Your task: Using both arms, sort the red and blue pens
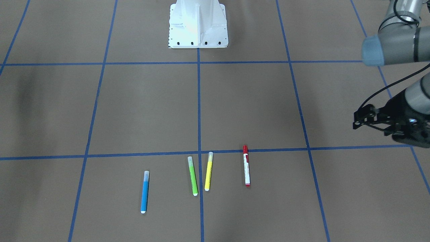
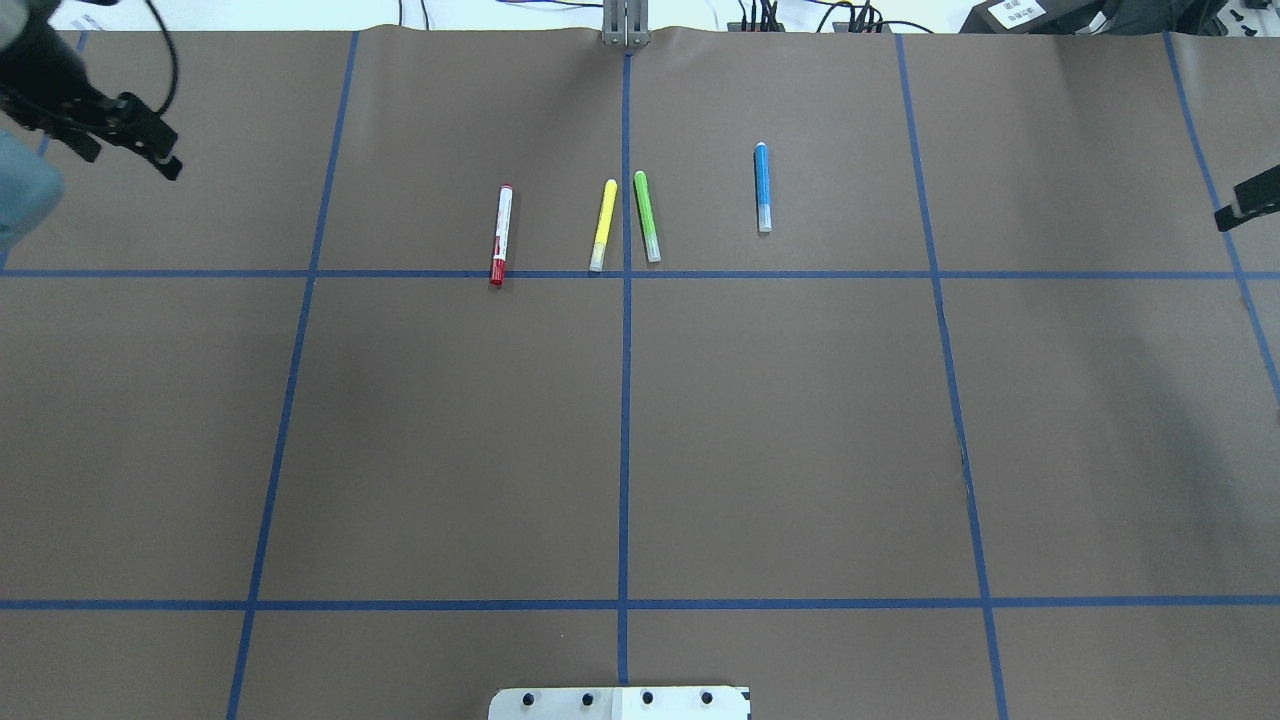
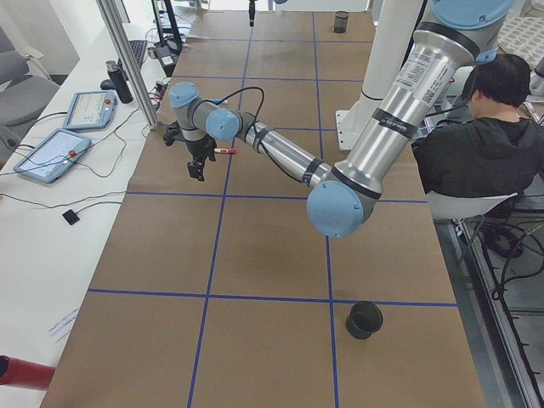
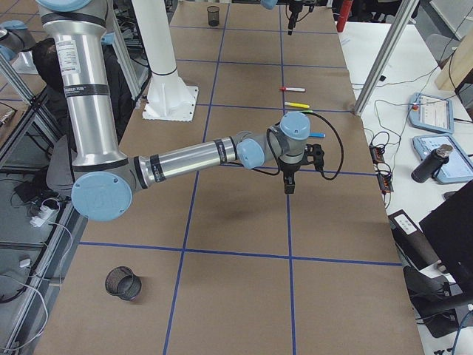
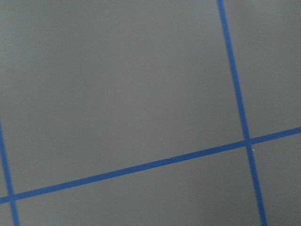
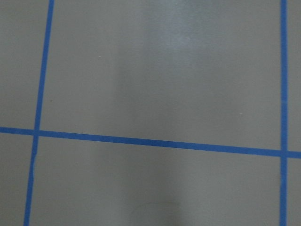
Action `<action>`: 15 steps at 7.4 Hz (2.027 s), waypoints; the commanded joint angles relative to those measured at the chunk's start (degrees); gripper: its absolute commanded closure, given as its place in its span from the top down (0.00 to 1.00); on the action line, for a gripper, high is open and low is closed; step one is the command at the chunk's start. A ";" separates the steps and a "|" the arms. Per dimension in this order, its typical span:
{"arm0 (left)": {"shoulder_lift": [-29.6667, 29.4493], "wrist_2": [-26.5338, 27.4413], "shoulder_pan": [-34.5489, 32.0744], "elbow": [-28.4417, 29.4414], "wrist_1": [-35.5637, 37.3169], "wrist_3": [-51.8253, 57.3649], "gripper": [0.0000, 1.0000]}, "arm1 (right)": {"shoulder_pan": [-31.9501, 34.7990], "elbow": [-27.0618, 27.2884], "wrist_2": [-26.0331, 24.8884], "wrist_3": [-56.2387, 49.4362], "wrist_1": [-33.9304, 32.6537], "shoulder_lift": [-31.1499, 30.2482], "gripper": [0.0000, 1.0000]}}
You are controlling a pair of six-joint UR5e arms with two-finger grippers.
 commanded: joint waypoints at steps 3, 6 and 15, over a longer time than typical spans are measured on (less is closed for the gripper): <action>-18.07 1.99 10.54 22.17 -14.72 -24.08 1.00 | -9.85 -1.74 -0.39 10.92 -0.47 8.55 1.00; -20.12 9.30 15.73 27.57 -17.49 -28.06 0.99 | -11.88 -7.89 -0.30 18.42 -0.56 17.35 1.00; -19.33 11.50 18.73 28.28 -21.36 -33.35 0.60 | -13.38 -9.31 -0.74 20.00 -0.29 19.38 1.00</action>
